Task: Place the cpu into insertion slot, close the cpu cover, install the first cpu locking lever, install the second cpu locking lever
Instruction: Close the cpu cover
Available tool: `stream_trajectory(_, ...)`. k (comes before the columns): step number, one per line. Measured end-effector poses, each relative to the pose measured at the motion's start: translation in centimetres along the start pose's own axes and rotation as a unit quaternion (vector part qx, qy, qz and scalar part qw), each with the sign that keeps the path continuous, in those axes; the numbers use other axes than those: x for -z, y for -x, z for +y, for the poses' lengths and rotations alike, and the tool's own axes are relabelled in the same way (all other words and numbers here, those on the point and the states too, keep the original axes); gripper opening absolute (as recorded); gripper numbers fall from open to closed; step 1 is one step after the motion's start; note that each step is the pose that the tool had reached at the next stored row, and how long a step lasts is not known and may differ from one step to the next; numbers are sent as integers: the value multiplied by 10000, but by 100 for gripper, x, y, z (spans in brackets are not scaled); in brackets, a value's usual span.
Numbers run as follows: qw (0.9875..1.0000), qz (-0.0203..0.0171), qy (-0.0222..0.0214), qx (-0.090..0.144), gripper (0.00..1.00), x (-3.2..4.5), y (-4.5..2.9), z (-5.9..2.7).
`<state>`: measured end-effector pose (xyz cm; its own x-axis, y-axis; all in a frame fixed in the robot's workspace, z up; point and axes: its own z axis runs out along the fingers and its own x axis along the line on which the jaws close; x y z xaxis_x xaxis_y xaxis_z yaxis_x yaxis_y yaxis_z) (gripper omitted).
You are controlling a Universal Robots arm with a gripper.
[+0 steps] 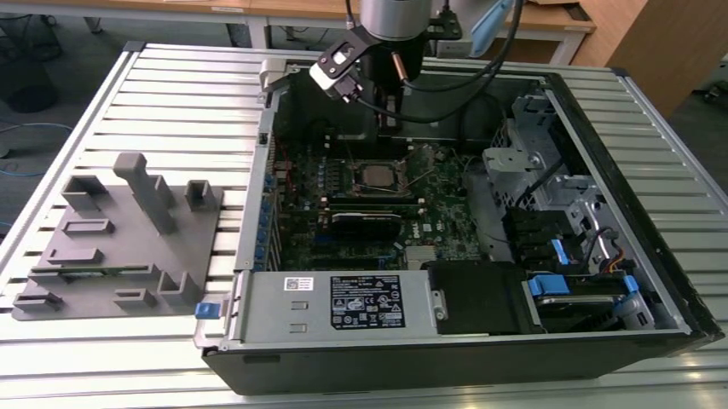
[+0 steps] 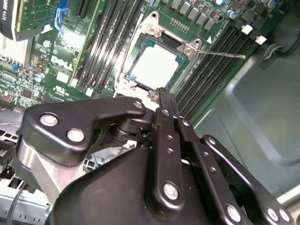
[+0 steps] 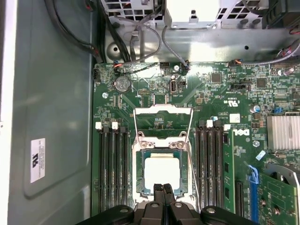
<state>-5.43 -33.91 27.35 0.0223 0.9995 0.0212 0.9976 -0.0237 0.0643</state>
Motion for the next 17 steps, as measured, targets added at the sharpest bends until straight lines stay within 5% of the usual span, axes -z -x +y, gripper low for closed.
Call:
stream_trajectory(5,10000,0,0,0,11,1,-1,43)
stream_trajectory(17,10000,0,-1,0,11,-28,-10,467)
